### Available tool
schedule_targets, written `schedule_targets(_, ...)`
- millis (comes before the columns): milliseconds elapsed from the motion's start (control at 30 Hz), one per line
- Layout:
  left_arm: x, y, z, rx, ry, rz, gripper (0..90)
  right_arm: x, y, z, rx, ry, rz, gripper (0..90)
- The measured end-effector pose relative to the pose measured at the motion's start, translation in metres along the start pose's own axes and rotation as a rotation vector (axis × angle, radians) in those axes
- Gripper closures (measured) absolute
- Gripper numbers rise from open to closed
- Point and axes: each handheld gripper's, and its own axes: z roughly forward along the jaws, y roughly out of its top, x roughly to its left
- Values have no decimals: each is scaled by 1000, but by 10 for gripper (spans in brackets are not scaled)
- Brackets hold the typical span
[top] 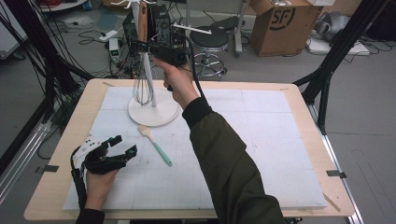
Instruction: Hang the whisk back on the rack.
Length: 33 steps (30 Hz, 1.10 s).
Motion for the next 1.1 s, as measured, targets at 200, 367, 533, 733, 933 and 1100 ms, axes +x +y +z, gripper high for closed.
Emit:
schedule_targets(200, 0, 0, 0, -1, -2, -2, 159, -2, -1, 1, -5, -8, -7, 698)
schedule_targets(367, 0, 0, 0, 0, -3, 4, 159, -5, -2, 1, -6, -48, 12, 652)
schedule_targets(533, 1, 0, -1, 0, -3, 6, 159, -10, -4, 0, -17, -79, 31, 613)
schedule_targets(733, 0, 0, -1, 0, -3, 0, 159, -11, -4, -2, -9, -122, 11, 459)
schedule_targets(933, 0, 0, 0, 2, -4, 11, 159, -11, -8, -6, -6, -140, -10, 424)
schedule_targets(1100, -2, 0, 1, 5, -7, 13, 159, -12, -10, -14, -12, -147, -10, 411)
